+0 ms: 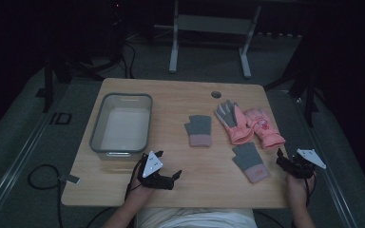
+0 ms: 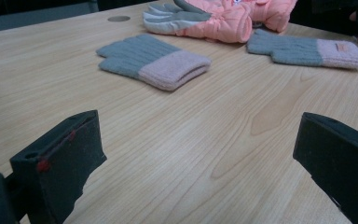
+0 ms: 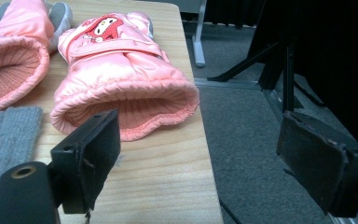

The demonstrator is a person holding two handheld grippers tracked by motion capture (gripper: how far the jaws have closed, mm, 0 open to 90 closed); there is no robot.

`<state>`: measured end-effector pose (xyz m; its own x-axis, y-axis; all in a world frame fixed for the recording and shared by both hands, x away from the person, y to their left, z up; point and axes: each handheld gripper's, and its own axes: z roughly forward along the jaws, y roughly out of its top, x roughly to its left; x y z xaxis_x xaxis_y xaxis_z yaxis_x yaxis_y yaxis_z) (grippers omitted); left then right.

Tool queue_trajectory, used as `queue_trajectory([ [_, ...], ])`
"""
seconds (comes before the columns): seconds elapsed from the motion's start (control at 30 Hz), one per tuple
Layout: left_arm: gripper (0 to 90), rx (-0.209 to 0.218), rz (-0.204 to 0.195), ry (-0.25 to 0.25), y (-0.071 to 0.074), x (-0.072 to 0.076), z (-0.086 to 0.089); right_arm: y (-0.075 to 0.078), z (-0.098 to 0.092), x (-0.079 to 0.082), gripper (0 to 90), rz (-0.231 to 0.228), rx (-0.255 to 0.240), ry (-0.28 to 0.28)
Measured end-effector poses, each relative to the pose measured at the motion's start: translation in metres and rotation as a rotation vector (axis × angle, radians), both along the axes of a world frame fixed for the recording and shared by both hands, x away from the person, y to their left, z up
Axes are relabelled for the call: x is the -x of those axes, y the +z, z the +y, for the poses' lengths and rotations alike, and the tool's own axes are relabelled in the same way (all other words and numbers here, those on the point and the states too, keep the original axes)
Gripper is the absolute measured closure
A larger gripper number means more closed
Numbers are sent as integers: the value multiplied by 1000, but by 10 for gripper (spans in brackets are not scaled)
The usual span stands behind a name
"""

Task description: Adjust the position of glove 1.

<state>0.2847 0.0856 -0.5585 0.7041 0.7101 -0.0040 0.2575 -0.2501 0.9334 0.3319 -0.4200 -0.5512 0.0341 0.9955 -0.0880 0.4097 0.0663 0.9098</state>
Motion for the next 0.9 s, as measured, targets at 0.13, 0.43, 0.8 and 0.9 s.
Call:
queue_trajectory([
  [0.13,11,-1,-5,-4,0,0,0,0,0,0,135,0,-1,2],
  [0.43,11,5,-11,2,0,1,0,-1,1,-1,130,30,9,2],
  [0.8,11,4,-10,2,0,1,0,0,0,0,130,23,2,0],
  [0.9,10,5,-11,2,0,1,0,2,1,0,130,25,12,7],
])
